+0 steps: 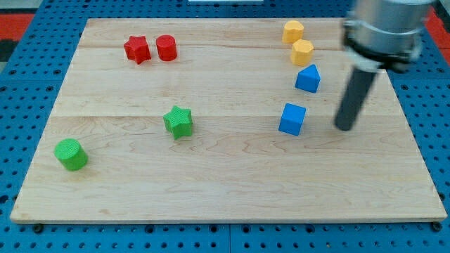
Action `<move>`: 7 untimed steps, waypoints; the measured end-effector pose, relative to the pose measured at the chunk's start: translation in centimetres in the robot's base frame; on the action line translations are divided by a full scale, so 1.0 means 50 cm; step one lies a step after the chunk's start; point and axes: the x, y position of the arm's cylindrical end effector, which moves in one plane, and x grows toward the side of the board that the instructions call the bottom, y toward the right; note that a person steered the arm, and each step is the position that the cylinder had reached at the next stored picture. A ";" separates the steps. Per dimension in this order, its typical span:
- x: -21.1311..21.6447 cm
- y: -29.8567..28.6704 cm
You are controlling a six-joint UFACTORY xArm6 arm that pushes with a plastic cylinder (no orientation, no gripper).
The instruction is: Place the green star close to the left center
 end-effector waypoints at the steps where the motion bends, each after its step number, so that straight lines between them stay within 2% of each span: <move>1: 0.110 -0.161; 2: 0.164 -0.397; 3: 0.092 -0.419; 4: 0.005 -0.526; 5: -0.014 -0.746; 6: -0.062 -0.827; 7: -0.063 -0.797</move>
